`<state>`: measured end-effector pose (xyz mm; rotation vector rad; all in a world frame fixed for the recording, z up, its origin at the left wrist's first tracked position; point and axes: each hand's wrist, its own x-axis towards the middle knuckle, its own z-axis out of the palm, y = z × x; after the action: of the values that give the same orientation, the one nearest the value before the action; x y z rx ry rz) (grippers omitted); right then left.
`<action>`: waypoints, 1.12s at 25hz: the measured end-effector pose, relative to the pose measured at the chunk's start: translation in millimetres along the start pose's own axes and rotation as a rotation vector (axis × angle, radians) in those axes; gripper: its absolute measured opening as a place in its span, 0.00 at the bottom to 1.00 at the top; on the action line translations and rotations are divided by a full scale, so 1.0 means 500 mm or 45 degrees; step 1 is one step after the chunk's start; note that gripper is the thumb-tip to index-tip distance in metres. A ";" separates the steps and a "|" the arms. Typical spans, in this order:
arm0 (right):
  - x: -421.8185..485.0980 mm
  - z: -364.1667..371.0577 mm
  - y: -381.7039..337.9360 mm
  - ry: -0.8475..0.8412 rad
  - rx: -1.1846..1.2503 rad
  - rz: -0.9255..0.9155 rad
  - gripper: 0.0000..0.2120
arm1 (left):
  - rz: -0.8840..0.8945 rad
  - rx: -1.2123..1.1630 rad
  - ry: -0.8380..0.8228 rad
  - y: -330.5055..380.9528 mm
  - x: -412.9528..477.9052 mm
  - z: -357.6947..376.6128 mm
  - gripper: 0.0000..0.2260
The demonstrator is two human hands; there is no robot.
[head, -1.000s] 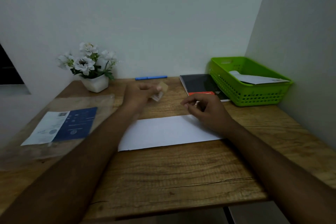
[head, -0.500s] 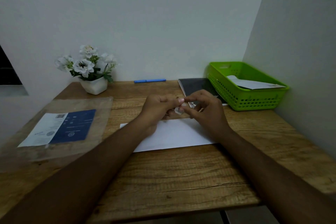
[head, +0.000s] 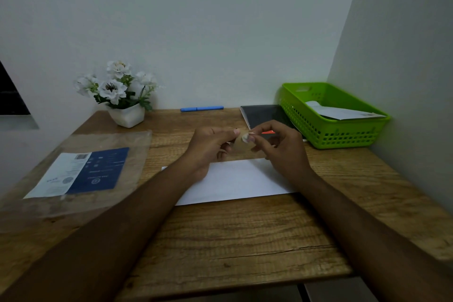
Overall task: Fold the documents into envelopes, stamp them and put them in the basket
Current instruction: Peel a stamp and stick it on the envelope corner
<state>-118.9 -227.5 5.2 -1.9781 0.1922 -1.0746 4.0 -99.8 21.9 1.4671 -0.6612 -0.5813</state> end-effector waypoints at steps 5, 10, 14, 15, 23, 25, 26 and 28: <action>-0.004 0.000 -0.013 -0.008 0.027 0.000 0.11 | 0.342 0.590 0.265 -0.008 0.037 -0.050 0.03; -0.004 -0.002 -0.012 -0.051 -0.026 0.045 0.05 | 0.540 1.294 0.438 -0.019 0.081 -0.161 0.06; -0.006 -0.001 -0.010 -0.093 -0.060 0.054 0.04 | 0.532 1.386 0.520 -0.035 0.098 -0.212 0.06; -0.006 0.000 -0.009 -0.096 -0.052 0.058 0.04 | 0.530 1.403 0.527 -0.036 0.101 -0.218 0.06; -0.006 -0.001 0.001 -0.158 -0.117 0.098 0.06 | 0.546 1.619 0.515 -0.042 0.129 -0.239 0.10; -0.004 -0.001 0.001 -0.163 -0.114 0.095 0.06 | 0.502 1.664 0.491 -0.041 0.127 -0.233 0.11; -0.003 -0.001 0.002 -0.167 -0.115 0.095 0.06 | 0.488 1.687 0.498 -0.036 0.124 -0.228 0.11; -0.002 -0.001 0.002 -0.180 -0.127 0.102 0.07 | 0.550 1.673 0.554 -0.017 0.110 -0.208 0.12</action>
<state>-119.7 -228.0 4.2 -2.1086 0.2507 -0.8857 117.2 -66.5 16.9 2.4236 -1.0279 0.6720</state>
